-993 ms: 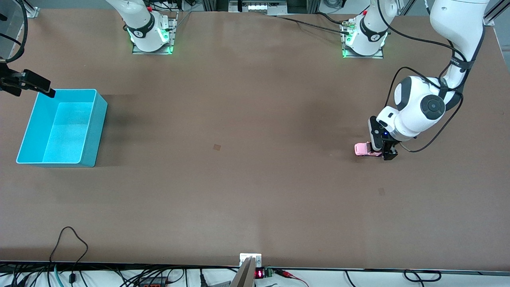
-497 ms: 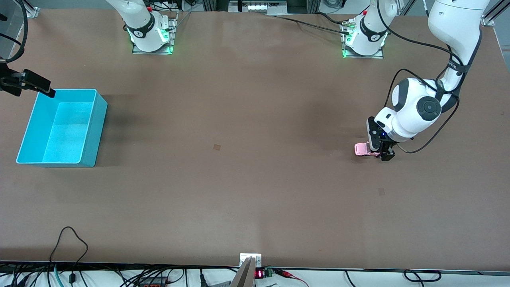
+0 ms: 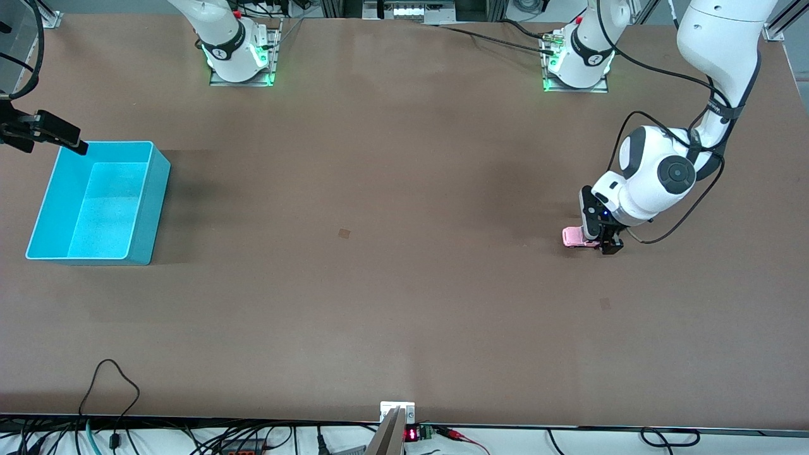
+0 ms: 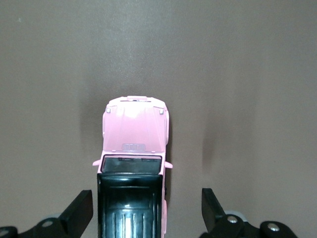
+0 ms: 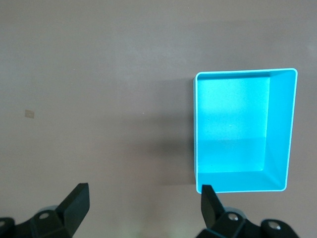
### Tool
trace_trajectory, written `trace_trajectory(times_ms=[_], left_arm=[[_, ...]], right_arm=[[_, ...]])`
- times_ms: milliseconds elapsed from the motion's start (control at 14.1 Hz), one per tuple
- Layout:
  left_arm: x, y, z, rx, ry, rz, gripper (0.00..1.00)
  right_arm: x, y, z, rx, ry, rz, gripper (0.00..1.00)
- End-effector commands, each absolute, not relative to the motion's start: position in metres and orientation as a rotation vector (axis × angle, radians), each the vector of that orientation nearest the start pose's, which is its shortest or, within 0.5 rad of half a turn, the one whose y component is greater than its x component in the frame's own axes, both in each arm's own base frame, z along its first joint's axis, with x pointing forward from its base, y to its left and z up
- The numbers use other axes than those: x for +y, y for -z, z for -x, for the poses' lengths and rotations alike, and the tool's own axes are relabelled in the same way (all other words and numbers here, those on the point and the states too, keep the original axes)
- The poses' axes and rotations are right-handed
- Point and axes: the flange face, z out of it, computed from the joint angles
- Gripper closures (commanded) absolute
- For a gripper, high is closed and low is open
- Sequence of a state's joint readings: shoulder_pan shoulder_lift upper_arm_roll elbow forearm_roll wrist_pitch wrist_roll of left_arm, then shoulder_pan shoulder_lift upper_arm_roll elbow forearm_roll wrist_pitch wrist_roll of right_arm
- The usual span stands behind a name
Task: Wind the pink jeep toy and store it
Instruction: 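Lower the left gripper and close it around the pink jeep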
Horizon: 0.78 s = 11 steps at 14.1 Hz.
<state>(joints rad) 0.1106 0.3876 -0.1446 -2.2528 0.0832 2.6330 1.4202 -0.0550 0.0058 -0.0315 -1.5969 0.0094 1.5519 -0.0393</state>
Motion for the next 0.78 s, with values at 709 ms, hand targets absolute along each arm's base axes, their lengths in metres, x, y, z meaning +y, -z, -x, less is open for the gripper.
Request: trace_trajectory(times_ms=[709], left_arm=[[-0.0195,-0.1951,-0.5448,2.179,0.021,2.250,0.30]], right_arm=[[-0.0485,-0.6100,-0.5517,0.077,-0.079,3.131,0.00]])
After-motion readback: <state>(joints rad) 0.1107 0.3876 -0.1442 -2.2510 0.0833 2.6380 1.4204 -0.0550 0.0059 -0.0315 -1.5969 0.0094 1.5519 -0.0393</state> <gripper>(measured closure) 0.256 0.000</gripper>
